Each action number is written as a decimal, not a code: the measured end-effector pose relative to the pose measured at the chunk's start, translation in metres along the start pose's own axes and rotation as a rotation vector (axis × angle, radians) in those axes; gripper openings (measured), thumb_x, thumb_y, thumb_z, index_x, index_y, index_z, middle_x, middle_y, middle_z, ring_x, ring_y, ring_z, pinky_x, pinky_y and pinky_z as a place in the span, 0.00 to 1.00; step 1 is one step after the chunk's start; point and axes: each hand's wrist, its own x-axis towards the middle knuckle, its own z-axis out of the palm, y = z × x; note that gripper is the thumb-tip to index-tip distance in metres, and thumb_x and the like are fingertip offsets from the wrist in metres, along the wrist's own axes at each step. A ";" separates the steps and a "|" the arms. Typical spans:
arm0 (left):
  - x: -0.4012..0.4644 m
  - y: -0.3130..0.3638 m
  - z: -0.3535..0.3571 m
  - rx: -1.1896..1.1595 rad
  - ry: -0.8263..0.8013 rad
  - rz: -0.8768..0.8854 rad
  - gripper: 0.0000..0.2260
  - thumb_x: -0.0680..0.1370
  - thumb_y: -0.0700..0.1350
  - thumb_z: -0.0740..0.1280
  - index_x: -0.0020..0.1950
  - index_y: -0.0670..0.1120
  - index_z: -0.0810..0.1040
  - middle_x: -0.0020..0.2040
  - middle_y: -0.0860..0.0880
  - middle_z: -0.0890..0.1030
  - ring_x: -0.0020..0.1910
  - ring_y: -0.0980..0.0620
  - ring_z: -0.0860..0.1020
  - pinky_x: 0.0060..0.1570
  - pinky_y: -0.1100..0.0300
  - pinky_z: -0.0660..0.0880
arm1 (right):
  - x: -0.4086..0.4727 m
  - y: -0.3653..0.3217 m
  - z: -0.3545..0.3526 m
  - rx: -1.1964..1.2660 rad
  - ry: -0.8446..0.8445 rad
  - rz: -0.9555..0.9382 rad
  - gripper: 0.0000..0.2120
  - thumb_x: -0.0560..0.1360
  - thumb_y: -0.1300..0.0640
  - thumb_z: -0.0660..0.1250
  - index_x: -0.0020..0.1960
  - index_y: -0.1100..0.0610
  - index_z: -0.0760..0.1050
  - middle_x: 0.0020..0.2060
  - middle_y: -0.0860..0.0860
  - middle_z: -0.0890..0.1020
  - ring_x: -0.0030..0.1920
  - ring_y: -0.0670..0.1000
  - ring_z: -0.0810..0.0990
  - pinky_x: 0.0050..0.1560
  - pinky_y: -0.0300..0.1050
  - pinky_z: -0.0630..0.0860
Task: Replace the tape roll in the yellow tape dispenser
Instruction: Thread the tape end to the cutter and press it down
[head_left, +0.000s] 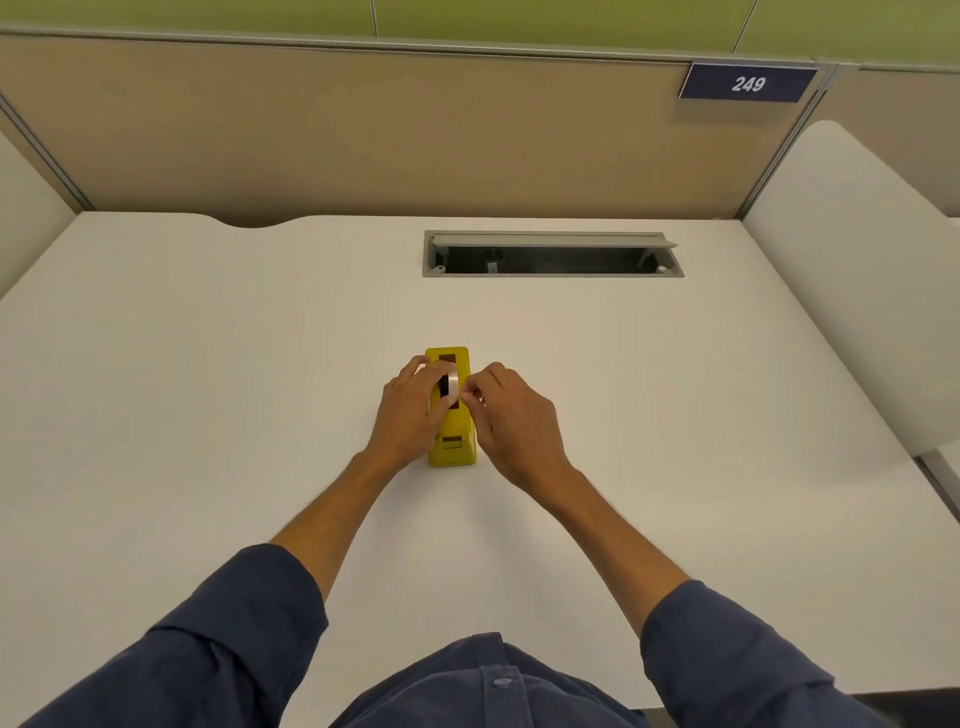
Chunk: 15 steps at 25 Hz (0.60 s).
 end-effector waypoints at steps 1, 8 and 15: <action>0.000 0.000 0.000 -0.023 -0.006 -0.016 0.16 0.77 0.46 0.64 0.65 0.50 0.72 0.68 0.47 0.71 0.66 0.47 0.70 0.63 0.50 0.68 | 0.004 0.001 0.000 -0.014 -0.006 0.001 0.09 0.82 0.55 0.57 0.55 0.56 0.75 0.49 0.51 0.78 0.48 0.52 0.76 0.38 0.49 0.75; 0.001 0.004 -0.002 -0.106 -0.033 -0.080 0.16 0.76 0.48 0.65 0.65 0.52 0.72 0.70 0.47 0.69 0.65 0.47 0.70 0.54 0.60 0.67 | 0.037 0.009 -0.004 -0.031 0.004 -0.019 0.09 0.81 0.55 0.59 0.55 0.56 0.75 0.51 0.51 0.78 0.48 0.50 0.76 0.41 0.45 0.77; 0.005 0.008 -0.010 -0.141 -0.034 -0.092 0.15 0.76 0.48 0.67 0.62 0.47 0.75 0.65 0.46 0.74 0.59 0.44 0.74 0.54 0.54 0.71 | 0.059 0.011 0.000 -0.062 -0.024 -0.015 0.08 0.80 0.55 0.62 0.56 0.55 0.75 0.53 0.52 0.79 0.50 0.51 0.77 0.46 0.45 0.77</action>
